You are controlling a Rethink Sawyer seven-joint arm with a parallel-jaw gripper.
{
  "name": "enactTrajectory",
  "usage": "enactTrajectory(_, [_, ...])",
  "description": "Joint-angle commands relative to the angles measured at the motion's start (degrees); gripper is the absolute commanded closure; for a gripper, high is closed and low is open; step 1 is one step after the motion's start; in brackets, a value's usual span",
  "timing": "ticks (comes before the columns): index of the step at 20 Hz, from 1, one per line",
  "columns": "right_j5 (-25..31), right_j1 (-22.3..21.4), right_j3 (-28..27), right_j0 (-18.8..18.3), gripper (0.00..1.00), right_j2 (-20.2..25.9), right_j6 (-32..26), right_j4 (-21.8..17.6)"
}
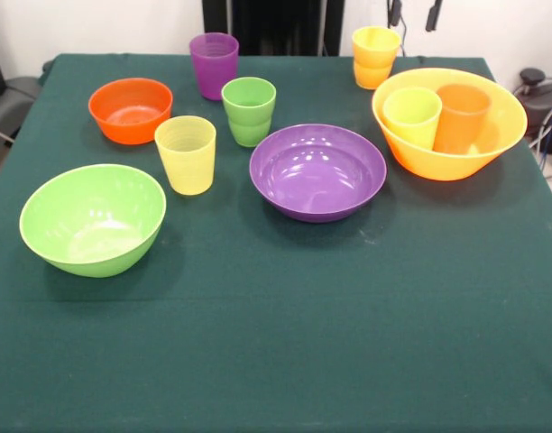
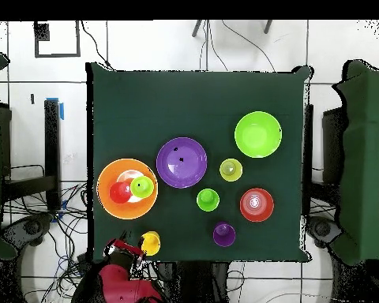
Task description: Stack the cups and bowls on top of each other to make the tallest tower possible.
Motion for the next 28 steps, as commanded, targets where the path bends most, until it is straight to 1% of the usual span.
enactTrajectory(1, [5.0,2.9,-0.2,-0.6,0.0,5.2,9.1,1.1])
enactTrajectory(10, [0.2,7.7,-1.3,0.3,0.0,4.9,10.2,1.0])
enactTrajectory(20, [-3.4,11.0,-2.0,0.3,0.0,4.6,10.7,0.1])
enactTrajectory(22, [-3.8,11.5,-2.2,0.2,0.0,4.7,10.8,0.1])
enactTrajectory(28, [-3.9,12.4,-3.6,-1.8,0.0,4.6,9.9,-0.6])
